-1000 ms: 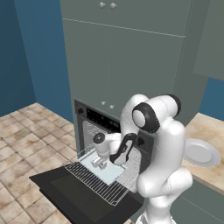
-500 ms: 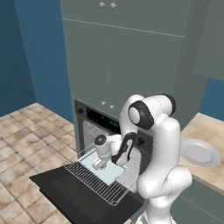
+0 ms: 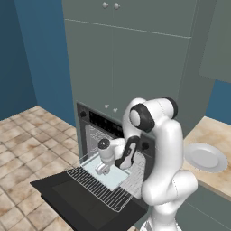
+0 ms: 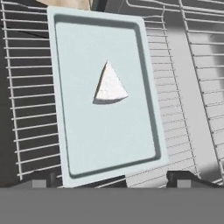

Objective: Take the baked cake out of the oven and place it on the plate for cooling. Then close the oven door.

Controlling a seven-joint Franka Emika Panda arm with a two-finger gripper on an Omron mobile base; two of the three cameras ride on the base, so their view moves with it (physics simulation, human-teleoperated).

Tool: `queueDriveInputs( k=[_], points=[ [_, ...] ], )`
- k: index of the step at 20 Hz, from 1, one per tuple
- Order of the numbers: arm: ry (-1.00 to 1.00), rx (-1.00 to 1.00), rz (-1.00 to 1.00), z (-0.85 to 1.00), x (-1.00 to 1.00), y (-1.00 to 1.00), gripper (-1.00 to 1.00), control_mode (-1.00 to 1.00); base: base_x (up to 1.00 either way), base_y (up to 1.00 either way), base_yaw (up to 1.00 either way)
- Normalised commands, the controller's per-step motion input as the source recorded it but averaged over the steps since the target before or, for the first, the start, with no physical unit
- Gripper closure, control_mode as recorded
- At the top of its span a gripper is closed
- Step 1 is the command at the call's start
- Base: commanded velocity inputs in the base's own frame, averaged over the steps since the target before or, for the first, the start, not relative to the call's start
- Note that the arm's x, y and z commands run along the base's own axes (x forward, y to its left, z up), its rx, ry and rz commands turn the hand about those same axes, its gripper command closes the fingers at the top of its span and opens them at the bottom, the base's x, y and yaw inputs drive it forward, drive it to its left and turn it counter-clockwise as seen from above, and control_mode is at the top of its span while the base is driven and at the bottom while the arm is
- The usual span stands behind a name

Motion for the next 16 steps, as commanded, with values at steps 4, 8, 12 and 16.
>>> queueDriveInputs(
  k=[4,8,12,16],
  points=[
    [0.03,0.00,0.01,-0.16,0.20,0.00,-1.00,-1.00,0.00,0.00,0.00],
    [0.05,0.00,0.00,-0.16,0.19,0.00,-1.00,-1.00,0.00,0.00,0.00],
    [0.05,0.00,0.00,-0.16,0.17,0.00,-1.00,-1.00,0.00,0.00,0.00],
    [0.04,0.00,0.00,-0.12,0.13,0.00,-1.00,-1.00,0.00,0.00,0.00]
  ],
)
